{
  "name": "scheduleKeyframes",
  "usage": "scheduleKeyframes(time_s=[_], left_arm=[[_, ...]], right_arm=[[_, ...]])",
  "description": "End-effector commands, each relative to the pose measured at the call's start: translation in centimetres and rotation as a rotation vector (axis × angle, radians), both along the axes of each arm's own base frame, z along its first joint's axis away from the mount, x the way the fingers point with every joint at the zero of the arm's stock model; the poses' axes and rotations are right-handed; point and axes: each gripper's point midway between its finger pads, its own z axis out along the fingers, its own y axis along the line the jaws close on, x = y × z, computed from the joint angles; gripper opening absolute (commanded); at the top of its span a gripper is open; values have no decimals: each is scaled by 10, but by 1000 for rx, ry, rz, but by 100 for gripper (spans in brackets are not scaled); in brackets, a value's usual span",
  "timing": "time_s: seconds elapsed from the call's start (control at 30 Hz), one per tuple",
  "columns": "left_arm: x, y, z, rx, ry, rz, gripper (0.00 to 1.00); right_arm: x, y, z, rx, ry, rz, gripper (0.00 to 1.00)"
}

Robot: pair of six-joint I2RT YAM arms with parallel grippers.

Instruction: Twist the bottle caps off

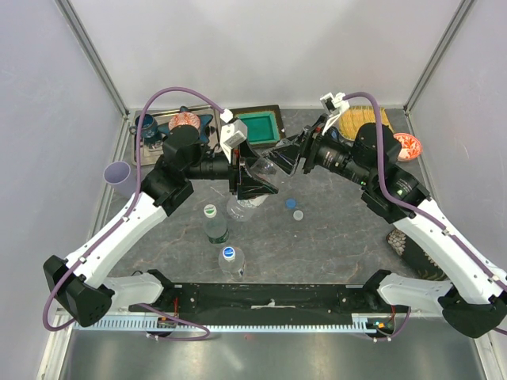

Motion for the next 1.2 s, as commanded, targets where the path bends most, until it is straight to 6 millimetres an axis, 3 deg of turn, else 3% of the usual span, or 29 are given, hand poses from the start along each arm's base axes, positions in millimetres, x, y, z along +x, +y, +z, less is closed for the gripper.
scheduleKeyframes(time_s=[0.0,0.23,0.4,0.5,0.53,0.6,0.7,0.8,1.03,1.1,1.17], left_arm=[[-6,5,30,-59,-93,4,48],[-4,5,26,-54,-86,16,48],[-3,5,23,-50,-83,22,48],[-4,5,23,-52,-82,21,48],[-3,5,23,-51,-83,24,48],[-3,6,22,-51,-81,30,48],[1,6,20,-46,-72,56,61],[7,8,17,-31,-53,99,99],[25,17,16,11,-21,243,100],[27,25,18,27,-21,298,99],[43,38,20,34,-23,437,99]], right_arm=[[-5,-3,10,30,-27,5,73],[-7,-4,11,37,-27,6,61],[-8,-7,16,53,-35,-6,43],[-8,-7,17,57,-32,-4,25],[-9,-7,18,60,-32,-4,14],[-9,-7,17,59,-28,-6,0],[-9,-8,18,62,-32,-6,0],[-9,-13,21,65,-44,-26,0],[1,-27,31,60,-57,-126,0],[18,-46,38,60,-64,-270,0],[34,-65,36,17,-53,-411,0]])
